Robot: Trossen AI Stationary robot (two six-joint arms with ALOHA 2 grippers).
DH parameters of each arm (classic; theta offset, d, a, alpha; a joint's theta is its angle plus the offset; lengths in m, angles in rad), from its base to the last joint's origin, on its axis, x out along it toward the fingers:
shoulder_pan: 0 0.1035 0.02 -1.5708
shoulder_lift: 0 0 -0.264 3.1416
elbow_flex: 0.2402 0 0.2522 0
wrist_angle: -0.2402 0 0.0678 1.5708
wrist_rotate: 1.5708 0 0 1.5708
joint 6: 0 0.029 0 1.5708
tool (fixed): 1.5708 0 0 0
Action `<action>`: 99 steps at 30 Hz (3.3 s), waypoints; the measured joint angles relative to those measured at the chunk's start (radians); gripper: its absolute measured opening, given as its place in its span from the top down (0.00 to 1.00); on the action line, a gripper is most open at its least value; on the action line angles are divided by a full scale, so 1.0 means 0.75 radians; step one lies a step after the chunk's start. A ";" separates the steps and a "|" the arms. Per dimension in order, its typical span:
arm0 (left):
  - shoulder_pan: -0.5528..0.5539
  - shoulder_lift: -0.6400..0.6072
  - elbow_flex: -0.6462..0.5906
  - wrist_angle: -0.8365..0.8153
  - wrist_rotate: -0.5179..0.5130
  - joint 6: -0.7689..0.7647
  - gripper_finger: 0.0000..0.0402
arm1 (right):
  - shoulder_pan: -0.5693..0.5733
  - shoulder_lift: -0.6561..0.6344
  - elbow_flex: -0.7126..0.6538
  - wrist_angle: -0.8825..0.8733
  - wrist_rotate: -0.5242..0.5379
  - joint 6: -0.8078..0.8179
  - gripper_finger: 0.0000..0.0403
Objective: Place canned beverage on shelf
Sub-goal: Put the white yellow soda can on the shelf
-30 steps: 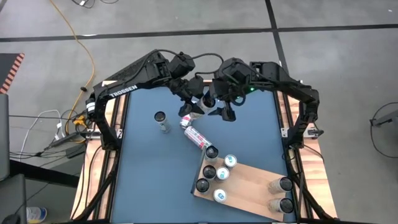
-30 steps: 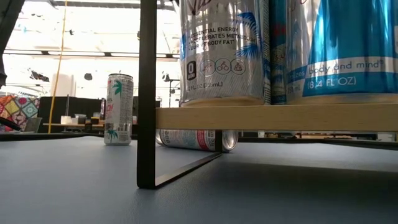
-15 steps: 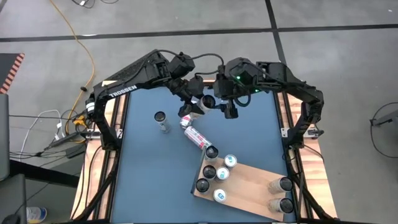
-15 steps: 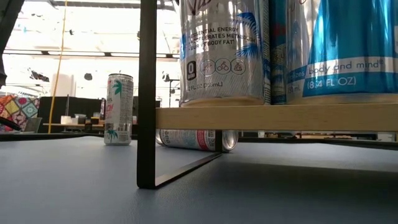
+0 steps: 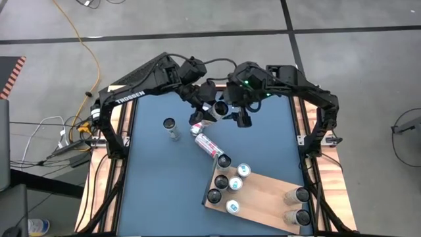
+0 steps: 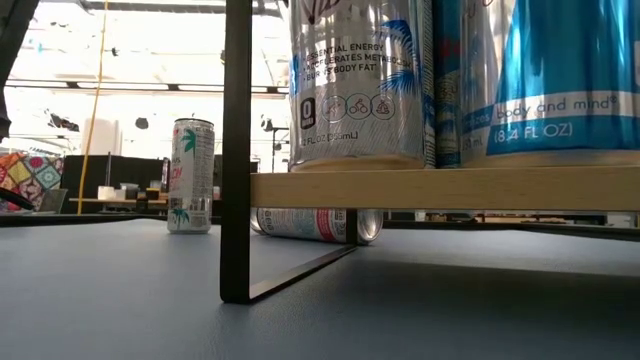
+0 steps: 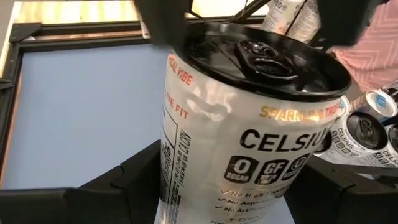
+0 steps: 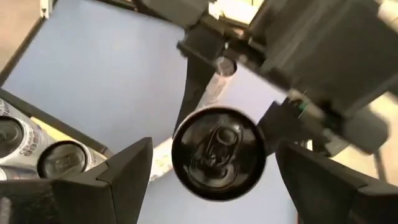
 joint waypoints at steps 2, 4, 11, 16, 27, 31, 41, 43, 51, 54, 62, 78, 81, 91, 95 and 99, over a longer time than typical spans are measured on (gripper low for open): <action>-0.005 0.000 0.000 0.001 0.002 0.000 0.37 | 0.010 -0.005 0.001 0.020 0.040 -0.009 0.16; -0.014 0.000 0.000 0.005 -0.001 0.001 0.37 | 0.007 -0.004 0.001 0.038 0.062 -0.010 0.16; -0.028 -0.001 0.001 0.006 -0.042 0.020 0.37 | 0.000 -0.002 0.000 0.012 0.020 -0.005 0.16; -0.029 -0.001 0.001 0.000 -0.056 0.019 0.37 | 0.020 -0.002 0.000 0.001 0.019 -0.011 0.16; -0.037 -0.001 0.001 0.006 -0.062 0.030 0.37 | 0.016 0.046 -0.002 -0.056 0.019 -0.005 0.16; -0.051 -0.001 0.001 0.002 -0.066 0.034 0.37 | 0.015 0.063 0.000 -0.063 0.029 -0.011 0.16; -0.058 -0.001 0.001 0.002 -0.070 0.035 0.37 | 0.041 0.060 0.000 -0.027 0.092 -0.061 0.21; -0.059 -0.001 0.001 0.004 -0.070 0.034 0.37 | 0.044 0.059 0.000 -0.029 0.094 -0.071 0.24; -0.061 -0.001 0.001 -0.002 -0.066 0.030 0.37 | 0.062 0.059 0.000 -0.037 0.097 -0.087 0.49; -0.063 -0.001 0.001 -0.003 -0.065 0.016 0.35 | 0.059 0.059 0.000 -0.045 0.097 -0.085 0.50; -0.063 -0.007 0.021 -0.090 -0.155 -0.045 0.17 | 0.060 0.050 -0.003 -0.102 0.104 -0.077 0.50; -0.061 -0.007 0.424 -0.393 -0.453 0.003 0.15 | 0.194 -0.311 -0.150 -0.372 0.458 0.752 0.50; -0.054 -0.006 0.463 -0.402 -0.454 0.036 0.15 | 0.266 -0.420 -0.277 -0.378 0.515 0.978 0.50; 0.013 -0.003 0.488 -0.378 -0.456 0.073 0.15 | 0.544 -0.669 -0.749 -0.376 0.503 1.607 0.50; 0.044 -0.003 0.488 -0.375 -0.456 0.068 0.15 | 0.619 -0.743 -0.866 -0.378 0.450 1.807 0.50; 0.068 -0.003 0.488 -0.366 -0.455 0.047 0.15 | 0.721 -0.815 -0.976 -0.375 0.426 1.993 0.50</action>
